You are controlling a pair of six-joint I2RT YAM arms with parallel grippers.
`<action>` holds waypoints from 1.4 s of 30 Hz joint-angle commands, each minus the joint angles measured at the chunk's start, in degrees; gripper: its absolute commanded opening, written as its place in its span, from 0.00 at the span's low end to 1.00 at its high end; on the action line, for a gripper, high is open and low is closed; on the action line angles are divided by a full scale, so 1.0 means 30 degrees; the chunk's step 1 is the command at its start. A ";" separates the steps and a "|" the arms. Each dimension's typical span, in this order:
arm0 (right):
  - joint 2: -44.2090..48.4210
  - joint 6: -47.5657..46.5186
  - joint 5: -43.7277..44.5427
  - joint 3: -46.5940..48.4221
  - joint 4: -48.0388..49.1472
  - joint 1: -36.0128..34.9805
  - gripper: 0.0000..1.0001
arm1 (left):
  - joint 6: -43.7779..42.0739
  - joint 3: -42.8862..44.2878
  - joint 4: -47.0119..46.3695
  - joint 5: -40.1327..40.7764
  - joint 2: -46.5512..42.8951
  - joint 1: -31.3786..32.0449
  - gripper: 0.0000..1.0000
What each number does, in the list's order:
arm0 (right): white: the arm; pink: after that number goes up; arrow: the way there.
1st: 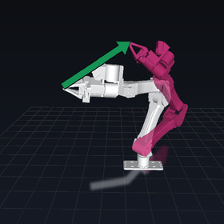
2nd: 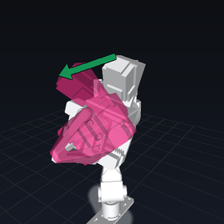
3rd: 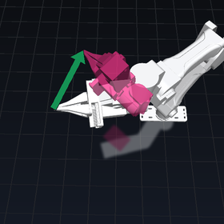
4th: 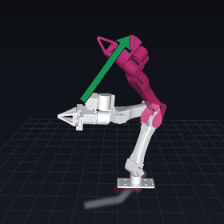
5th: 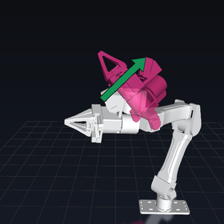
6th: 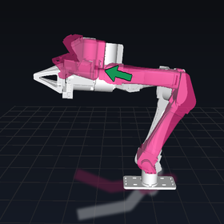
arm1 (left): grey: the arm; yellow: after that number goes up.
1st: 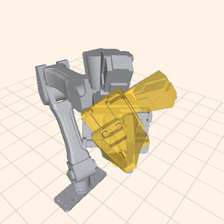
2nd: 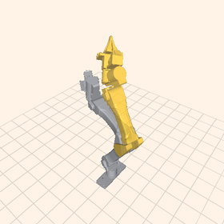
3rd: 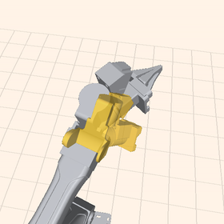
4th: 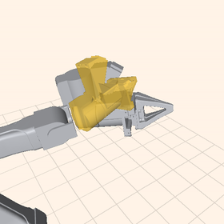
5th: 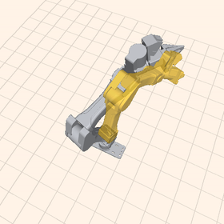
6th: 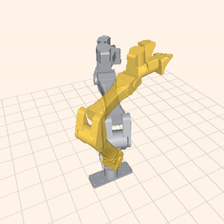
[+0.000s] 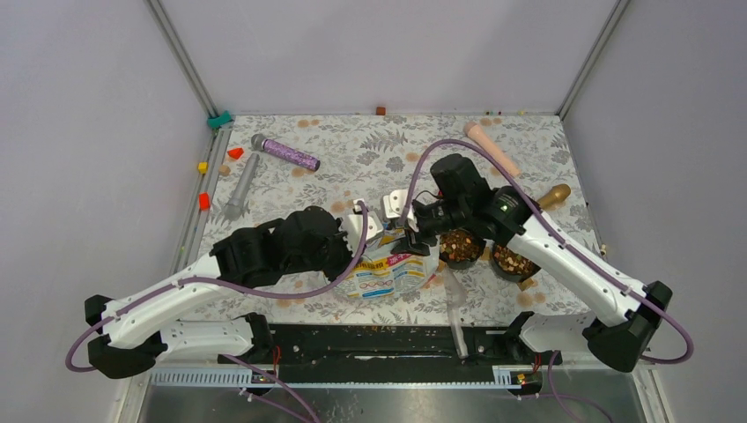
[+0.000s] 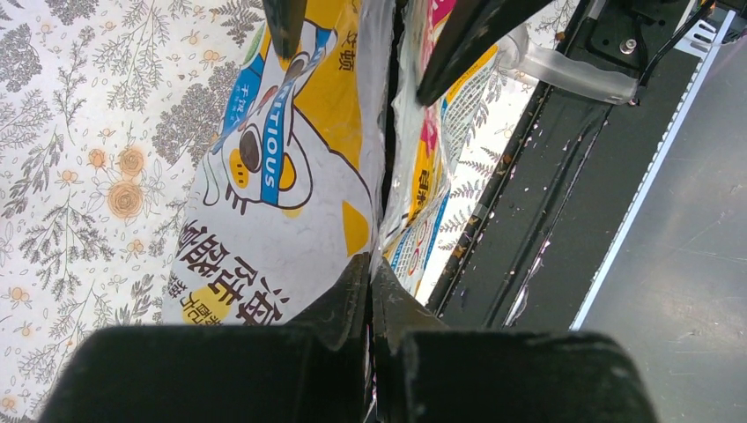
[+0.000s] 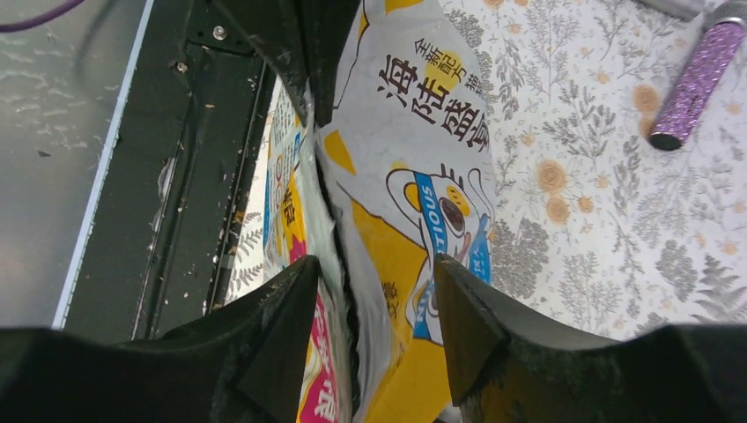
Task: Serve the pet food
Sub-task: Close the pet food bag at the center of the board.
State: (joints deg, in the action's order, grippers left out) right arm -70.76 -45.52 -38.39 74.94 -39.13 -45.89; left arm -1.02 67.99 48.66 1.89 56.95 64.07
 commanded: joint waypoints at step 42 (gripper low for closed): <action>-0.0160 0.4858 -0.3130 0.0225 0.4261 -0.0851 0.14 | 0.0522 -0.1283 -0.5637 -0.0880 -0.0529 -0.0173 0.00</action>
State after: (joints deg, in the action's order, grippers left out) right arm -72.05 -33.52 -38.70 74.65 -38.89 -46.61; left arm -0.08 64.53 42.70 1.48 55.29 63.64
